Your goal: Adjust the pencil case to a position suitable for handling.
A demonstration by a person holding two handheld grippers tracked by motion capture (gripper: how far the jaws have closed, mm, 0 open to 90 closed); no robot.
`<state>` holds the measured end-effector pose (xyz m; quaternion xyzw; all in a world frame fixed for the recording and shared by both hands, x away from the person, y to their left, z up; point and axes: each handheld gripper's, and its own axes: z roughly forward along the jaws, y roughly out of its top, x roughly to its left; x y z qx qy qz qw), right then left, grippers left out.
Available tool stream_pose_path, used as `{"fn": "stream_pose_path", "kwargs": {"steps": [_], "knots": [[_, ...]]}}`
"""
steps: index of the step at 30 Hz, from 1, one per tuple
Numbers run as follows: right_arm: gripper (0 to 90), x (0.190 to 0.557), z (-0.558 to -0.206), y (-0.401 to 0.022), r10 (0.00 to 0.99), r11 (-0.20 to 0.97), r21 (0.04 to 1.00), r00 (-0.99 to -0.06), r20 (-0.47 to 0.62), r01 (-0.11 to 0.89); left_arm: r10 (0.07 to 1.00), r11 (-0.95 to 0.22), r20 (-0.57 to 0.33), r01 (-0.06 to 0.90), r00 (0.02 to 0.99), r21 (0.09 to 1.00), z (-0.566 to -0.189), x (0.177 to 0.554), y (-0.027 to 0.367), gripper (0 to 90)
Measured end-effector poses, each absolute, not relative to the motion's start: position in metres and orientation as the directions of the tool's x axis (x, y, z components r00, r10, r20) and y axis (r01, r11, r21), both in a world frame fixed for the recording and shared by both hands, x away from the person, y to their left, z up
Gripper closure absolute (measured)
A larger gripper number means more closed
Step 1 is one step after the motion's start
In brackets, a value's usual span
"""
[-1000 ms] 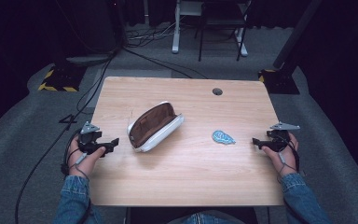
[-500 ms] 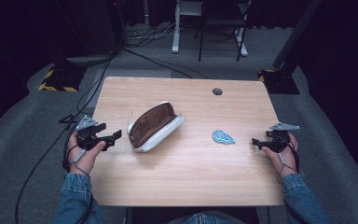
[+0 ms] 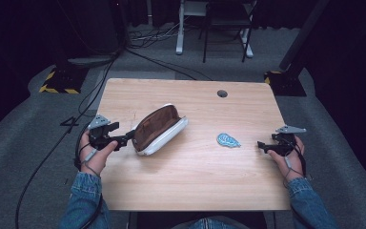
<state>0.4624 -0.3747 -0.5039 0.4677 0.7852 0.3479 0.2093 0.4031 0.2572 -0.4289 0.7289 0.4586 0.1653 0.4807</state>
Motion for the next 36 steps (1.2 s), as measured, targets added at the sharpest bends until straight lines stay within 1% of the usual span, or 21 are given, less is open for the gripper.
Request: {"fn": "stream_pose_path", "kwargs": {"steps": [13,26,32,35,36], "knots": [[18.2,0.462,-0.504,-0.375,0.876,0.324,0.743,-0.483,-0.001,0.585,0.802,-0.162,-0.196,0.522,0.564,0.838,-0.437,0.422,0.234,21.2],[18.2,0.462,-0.504,-0.375,0.875,0.324,0.743,-0.484,-0.001,0.585,0.798,-0.199,-0.203,0.566,0.567,0.8,-0.454,0.441,0.223,26.5],[18.2,0.462,-0.504,-0.375,0.875,0.325,0.743,-0.485,-0.001,0.585,0.792,-0.223,-0.203,0.581,0.576,0.783,-0.459,0.448,0.218,32.7],[18.2,0.462,-0.504,-0.375,0.874,0.326,0.743,-0.486,-0.001,0.585,0.789,-0.229,-0.207,0.588,0.579,0.776,-0.462,0.45,0.216,37.7],[18.3,0.462,-0.504,-0.375,0.874,0.326,0.743,-0.486,-0.001,0.585,0.786,-0.236,-0.205,0.59,0.583,0.772,-0.463,0.451,0.216,40.6]]}}
